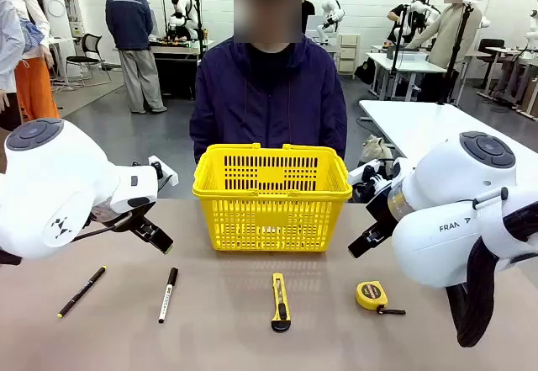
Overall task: Place the items the person wants into the basket.
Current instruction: Pick up the item the person points to and place it in the Market Basket.
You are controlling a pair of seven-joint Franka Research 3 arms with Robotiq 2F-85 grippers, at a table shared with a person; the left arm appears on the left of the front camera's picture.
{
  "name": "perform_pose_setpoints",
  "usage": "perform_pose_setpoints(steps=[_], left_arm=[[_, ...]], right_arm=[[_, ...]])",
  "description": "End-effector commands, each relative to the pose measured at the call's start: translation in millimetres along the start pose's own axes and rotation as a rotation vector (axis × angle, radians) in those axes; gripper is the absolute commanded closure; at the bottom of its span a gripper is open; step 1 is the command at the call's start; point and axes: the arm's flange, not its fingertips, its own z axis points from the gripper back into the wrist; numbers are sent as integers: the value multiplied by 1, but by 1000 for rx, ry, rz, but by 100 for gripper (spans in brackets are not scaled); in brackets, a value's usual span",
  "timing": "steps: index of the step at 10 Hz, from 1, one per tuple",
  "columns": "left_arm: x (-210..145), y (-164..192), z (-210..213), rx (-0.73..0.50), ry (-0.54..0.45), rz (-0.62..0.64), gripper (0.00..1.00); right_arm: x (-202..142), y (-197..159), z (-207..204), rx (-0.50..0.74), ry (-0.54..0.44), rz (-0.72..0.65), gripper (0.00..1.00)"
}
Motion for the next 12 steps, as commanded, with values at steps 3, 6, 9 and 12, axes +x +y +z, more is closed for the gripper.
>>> perform_pose_setpoints(steps=[3,6,9,12], left_arm=[[0,0,0,0,0,0,0],[0,0,0,0,0,0,0],[0,0,0,0,0,0,0],[0,0,0,0,0,0,0]], right_arm=[[0,0,0,0,0,0,0],[0,0,0,0,0,0,0],[0,0,0,0,0,0,0],[0,0,0,0,0,0,0]])
